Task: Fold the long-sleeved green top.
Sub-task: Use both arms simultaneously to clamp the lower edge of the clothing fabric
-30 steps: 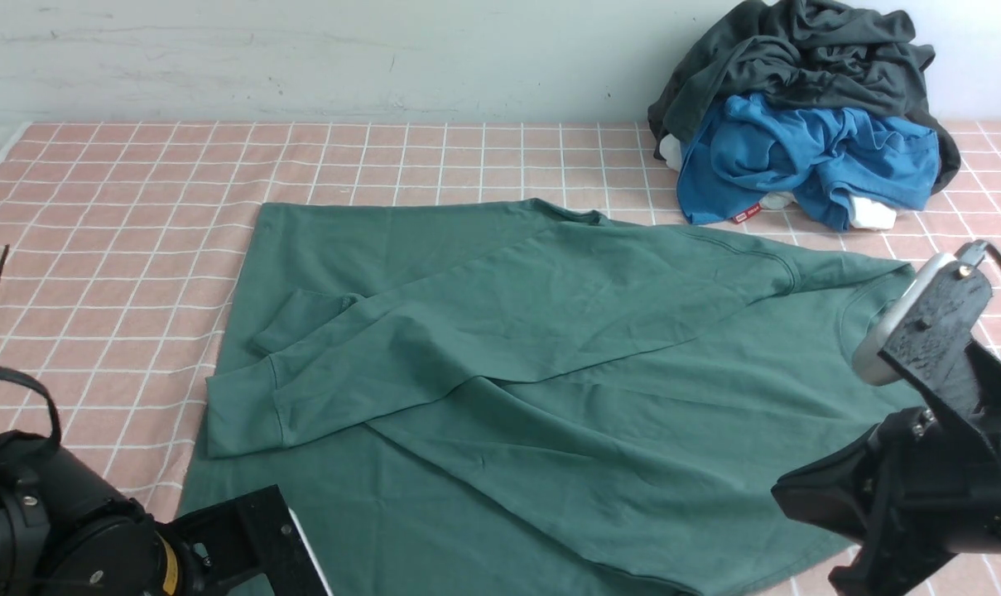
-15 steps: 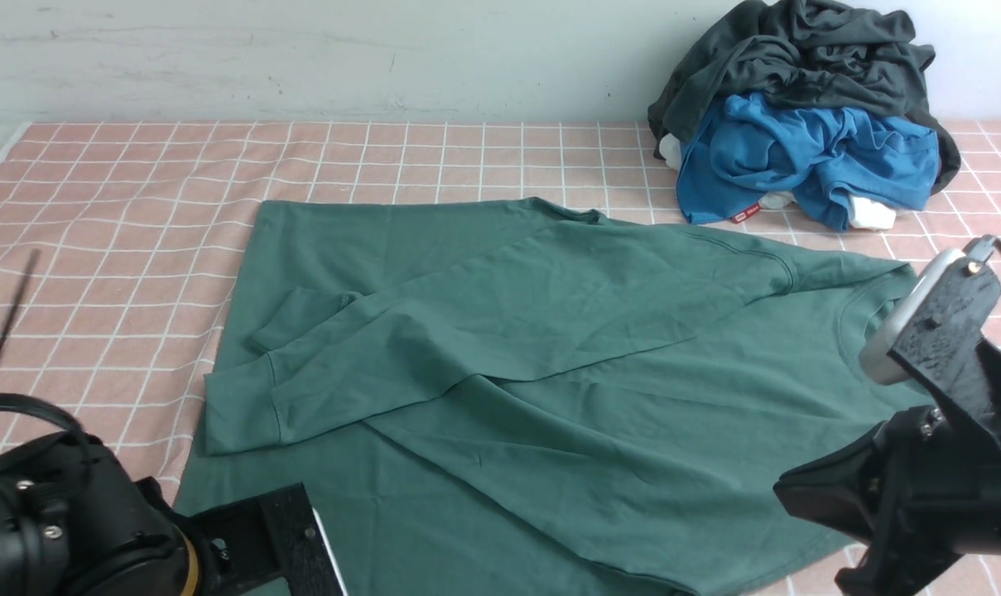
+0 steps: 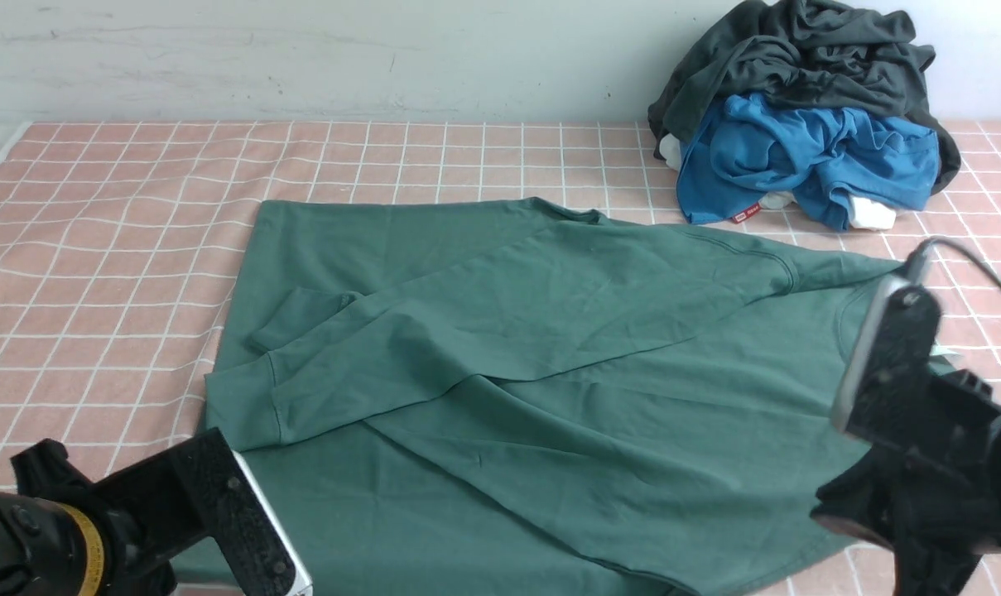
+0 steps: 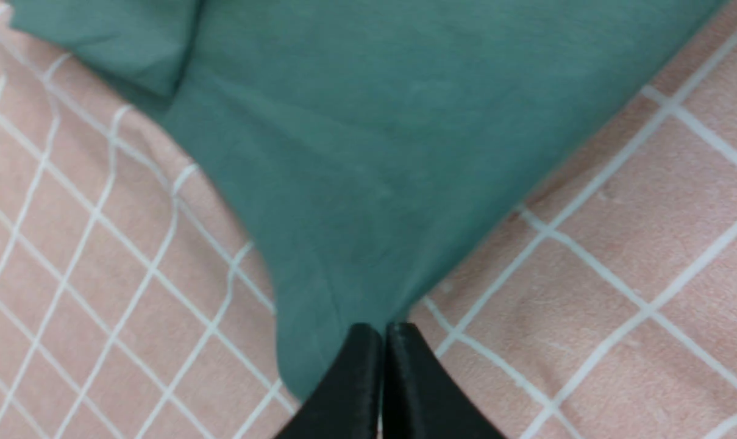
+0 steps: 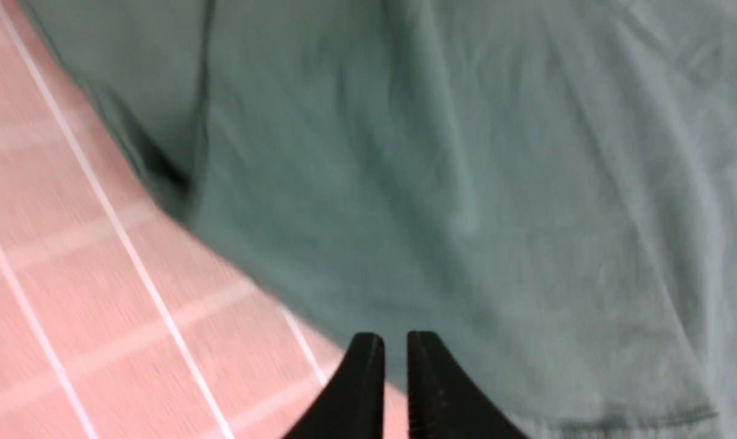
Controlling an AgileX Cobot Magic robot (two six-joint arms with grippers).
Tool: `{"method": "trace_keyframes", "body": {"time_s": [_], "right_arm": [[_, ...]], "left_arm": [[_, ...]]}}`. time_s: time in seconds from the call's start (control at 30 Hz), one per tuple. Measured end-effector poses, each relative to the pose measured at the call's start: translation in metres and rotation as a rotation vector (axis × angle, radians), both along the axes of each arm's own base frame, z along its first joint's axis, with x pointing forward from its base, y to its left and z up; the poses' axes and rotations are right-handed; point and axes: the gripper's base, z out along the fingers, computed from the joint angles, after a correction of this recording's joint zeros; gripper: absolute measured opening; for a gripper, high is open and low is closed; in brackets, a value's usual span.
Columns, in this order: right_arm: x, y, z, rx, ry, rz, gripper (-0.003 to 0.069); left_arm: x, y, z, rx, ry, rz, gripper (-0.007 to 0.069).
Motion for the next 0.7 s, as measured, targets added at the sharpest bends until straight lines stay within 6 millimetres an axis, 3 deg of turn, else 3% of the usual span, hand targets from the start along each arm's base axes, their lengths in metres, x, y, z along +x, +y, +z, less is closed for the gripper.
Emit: {"method": "trace_keyframes", "body": {"time_s": [0.2,0.33,0.53,0.7], "right_arm": [[0.026,-0.008,-0.049,-0.315,0.066,0.170,0.0340],[0.039,-0.009,-0.071,-0.391,0.067,0.207,0.0381],[0.051,-0.008,-0.077,-0.421,0.001,0.217,0.0340],[0.052,-0.007,-0.077,-0.402,-0.013,0.181,0.0202]], "left_arm": [[0.001,0.002,0.003,-0.008,-0.037,0.039,-0.0003],[0.001,0.002,0.004,-0.017,-0.045,0.044,-0.0003],[0.000,-0.003,0.003,-0.089,-0.031,0.066,-0.0003],[-0.001,-0.006,0.002,-0.136,-0.018,0.083,-0.0003]]}}
